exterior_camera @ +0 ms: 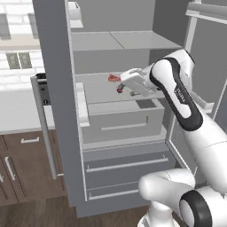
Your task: Take the strawberry from the fridge and place it on top of the pancake, located on the dining counter.
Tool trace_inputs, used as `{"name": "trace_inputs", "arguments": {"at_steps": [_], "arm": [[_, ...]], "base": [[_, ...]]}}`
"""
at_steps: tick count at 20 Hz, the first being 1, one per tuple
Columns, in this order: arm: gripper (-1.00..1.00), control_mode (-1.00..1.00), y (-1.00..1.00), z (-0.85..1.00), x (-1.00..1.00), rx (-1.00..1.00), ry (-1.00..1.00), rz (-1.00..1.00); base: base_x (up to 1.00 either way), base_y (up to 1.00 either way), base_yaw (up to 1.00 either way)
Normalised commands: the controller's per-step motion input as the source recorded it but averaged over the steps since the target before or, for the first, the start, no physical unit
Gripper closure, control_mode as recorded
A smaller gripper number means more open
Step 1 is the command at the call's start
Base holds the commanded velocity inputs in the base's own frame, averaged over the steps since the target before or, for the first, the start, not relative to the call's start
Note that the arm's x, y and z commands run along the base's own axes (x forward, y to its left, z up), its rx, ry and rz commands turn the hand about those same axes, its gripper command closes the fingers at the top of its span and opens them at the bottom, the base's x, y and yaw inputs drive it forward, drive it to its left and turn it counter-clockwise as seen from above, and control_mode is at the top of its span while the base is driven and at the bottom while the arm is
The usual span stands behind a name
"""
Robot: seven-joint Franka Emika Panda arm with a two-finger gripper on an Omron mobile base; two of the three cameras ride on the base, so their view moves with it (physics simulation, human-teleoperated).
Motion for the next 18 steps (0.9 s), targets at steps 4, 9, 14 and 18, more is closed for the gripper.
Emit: {"name": "trace_inputs", "arguments": {"at_steps": [4,9,14,18], "arm": [[-1.00,-1.00,-0.55,-0.39,-0.35,-0.30,-0.07,-0.27],[-1.00,-1.00,-0.58,-0.46,-0.28,-0.23,0.00,-0.33],[-1.00,-1.00,-0.52,-0.46,-0.32,-0.13,0.02,-0.39],[-1.00,-1.00,-0.51,-0.52,-0.30,-0.13,0.04,-0.35]], "base": [[0.00,0.00,0.00],[0.00,0.00,0.00],[0.00,0.00,0.00],[0.00,0.00,0.00]]}}
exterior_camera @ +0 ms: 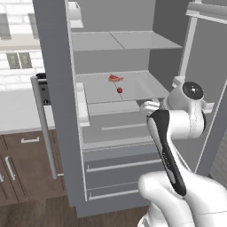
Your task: Take the strawberry from the fridge and place it on top of the pancake, located on the dining counter.
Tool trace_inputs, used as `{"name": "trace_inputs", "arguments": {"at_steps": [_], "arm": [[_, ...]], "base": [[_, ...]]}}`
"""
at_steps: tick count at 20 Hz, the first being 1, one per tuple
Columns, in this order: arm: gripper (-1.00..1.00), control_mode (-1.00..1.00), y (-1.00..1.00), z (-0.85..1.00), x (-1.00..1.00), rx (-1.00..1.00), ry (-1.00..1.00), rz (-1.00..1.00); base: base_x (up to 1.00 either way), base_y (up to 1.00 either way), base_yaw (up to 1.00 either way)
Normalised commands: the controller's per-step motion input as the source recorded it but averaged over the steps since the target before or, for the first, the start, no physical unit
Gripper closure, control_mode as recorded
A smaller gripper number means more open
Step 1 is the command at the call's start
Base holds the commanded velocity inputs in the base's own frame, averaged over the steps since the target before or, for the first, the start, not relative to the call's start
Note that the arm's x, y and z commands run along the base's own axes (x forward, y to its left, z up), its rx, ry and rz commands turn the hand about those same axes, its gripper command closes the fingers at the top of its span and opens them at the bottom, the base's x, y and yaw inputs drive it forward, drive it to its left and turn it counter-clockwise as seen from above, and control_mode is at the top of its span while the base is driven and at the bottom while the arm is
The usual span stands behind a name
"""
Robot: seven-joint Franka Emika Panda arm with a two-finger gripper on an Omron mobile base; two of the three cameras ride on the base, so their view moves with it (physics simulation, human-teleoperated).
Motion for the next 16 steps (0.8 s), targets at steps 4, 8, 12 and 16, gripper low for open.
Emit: {"name": "trace_inputs", "arguments": {"at_steps": [4,8,12,16], "arm": [[-1.00,-1.00,-0.45,-0.24,-0.33,-0.05,0.09,-0.25],[-1.00,-1.00,-0.45,0.00,-0.67,0.00,0.08,-0.09],[-1.00,-1.00,-0.29,0.00,-0.56,0.00,0.08,-0.01],[-1.00,-1.00,0.00,0.00,-0.01,0.00,0.09,0.00]], "base": [[0.00,0.00,0.00],[0.00,0.00,0.00],[0.00,0.00,0.00],[0.00,0.00,0.00]]}}
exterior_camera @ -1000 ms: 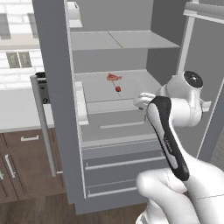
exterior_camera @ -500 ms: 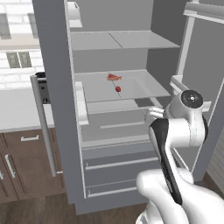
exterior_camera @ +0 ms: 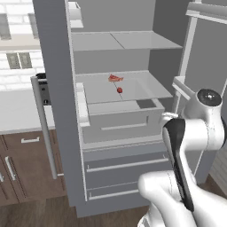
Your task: Take the strawberry from the fridge and place it on top of the pancake, located on the dining counter.
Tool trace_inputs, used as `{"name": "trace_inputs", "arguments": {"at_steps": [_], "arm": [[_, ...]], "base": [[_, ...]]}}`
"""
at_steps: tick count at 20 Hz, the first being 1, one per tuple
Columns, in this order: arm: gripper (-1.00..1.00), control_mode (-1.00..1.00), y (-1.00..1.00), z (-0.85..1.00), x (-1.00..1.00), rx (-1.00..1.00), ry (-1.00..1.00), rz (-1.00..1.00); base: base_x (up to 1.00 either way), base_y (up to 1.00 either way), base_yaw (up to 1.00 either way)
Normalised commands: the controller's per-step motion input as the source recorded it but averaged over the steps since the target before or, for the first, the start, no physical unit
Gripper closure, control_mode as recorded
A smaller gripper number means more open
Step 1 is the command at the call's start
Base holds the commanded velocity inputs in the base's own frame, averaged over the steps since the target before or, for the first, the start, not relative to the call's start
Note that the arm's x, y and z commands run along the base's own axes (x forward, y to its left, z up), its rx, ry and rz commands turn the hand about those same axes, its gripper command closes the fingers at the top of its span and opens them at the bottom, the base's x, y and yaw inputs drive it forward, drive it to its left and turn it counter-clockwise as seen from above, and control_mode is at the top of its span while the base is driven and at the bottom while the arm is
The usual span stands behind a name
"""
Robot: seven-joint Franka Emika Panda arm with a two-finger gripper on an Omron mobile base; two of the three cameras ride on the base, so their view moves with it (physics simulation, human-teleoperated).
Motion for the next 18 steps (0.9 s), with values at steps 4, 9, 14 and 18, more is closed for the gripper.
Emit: {"name": "trace_inputs", "arguments": {"at_steps": [4,9,14,18], "arm": [[-1.00,-1.00,0.00,0.00,0.01,0.00,0.00,0.00],[-1.00,-1.00,0.00,-0.07,0.33,0.00,0.01,0.00],[-1.00,1.00,0.00,0.00,0.00,0.00,0.00,0.00],[-1.00,1.00,0.00,0.00,0.00,0.00,0.00,0.00]], "base": [[0.00,0.00,0.00],[0.00,0.00,0.00],[0.61,0.01,0.00],[0.65,0.01,0.00]]}}
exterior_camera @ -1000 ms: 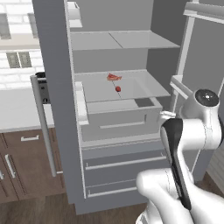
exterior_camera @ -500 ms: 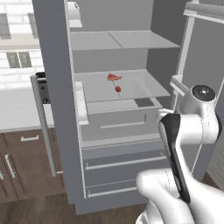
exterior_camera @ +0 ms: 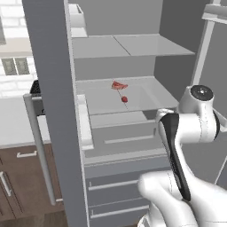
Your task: Take the strawberry from the fridge and place it on top of the pancake, located on the dining counter.
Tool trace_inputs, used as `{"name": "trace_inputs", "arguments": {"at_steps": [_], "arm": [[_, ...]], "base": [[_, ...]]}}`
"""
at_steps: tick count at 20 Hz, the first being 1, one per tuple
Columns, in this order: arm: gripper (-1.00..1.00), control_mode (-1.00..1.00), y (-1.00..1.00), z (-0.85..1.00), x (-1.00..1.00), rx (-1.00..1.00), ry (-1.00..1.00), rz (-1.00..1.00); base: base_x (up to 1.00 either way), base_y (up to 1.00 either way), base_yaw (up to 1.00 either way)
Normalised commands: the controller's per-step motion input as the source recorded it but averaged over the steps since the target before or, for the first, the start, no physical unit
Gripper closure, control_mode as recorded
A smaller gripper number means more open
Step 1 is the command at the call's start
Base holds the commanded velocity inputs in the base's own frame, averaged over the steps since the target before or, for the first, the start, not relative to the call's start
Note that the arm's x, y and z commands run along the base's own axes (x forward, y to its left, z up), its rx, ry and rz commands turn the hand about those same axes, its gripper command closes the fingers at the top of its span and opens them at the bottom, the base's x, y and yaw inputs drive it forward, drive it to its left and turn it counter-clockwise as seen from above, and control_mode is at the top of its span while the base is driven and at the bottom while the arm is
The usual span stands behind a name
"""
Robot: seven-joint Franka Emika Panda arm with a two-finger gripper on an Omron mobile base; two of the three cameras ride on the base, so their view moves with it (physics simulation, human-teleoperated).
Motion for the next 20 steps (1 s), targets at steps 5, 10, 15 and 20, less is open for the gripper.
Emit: {"name": "trace_inputs", "arguments": {"at_steps": [5,10,15,20], "arm": [[-1.00,1.00,0.00,0.00,0.00,0.00,0.00,0.00],[-1.00,1.00,0.00,0.00,0.00,0.00,0.00,0.00],[-1.00,1.00,0.00,0.00,0.00,0.00,0.00,0.00],[-1.00,1.00,0.00,0.00,0.00,0.00,0.00,0.00]], "base": [[0.50,0.01,0.00],[0.50,0.00,0.00],[0.51,0.00,0.00],[0.46,0.06,0.00]]}}
